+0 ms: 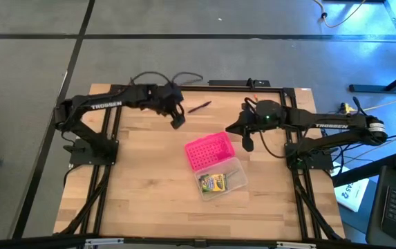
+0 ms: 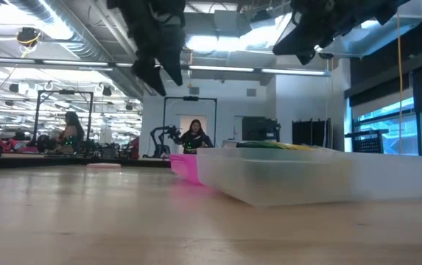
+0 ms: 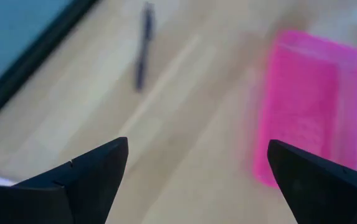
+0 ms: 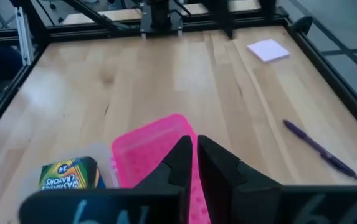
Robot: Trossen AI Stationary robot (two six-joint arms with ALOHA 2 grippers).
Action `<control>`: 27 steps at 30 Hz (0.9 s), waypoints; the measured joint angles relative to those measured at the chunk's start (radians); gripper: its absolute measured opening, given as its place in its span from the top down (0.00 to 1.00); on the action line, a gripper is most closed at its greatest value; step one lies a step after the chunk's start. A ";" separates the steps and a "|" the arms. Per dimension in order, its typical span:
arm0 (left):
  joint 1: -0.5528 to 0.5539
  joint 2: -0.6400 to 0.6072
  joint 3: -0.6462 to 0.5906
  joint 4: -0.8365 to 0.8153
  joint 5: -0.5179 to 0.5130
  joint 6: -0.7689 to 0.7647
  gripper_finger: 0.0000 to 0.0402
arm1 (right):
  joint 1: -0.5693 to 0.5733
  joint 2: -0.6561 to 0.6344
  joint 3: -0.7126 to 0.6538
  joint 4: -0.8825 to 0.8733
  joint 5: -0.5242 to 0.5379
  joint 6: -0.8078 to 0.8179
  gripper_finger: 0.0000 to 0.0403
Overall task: Pack school essentials
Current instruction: Put the purple pen into the pink box
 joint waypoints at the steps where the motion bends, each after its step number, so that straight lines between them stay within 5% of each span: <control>1: 0.029 0.005 0.000 -0.001 0.000 0.000 0.06 | 0.000 -0.001 0.000 0.001 0.000 0.009 0.93; 11: 0.200 0.143 0.000 0.050 0.133 0.134 0.06 | 0.000 -0.001 0.000 0.012 0.001 0.105 0.93; 19: 0.220 0.283 0.000 0.203 0.161 0.313 0.06 | -0.002 -0.001 0.000 0.012 0.002 0.132 0.93; 27: 0.213 0.327 0.000 0.229 0.188 0.262 0.06 | -0.002 -0.001 -0.001 0.011 0.105 0.132 0.93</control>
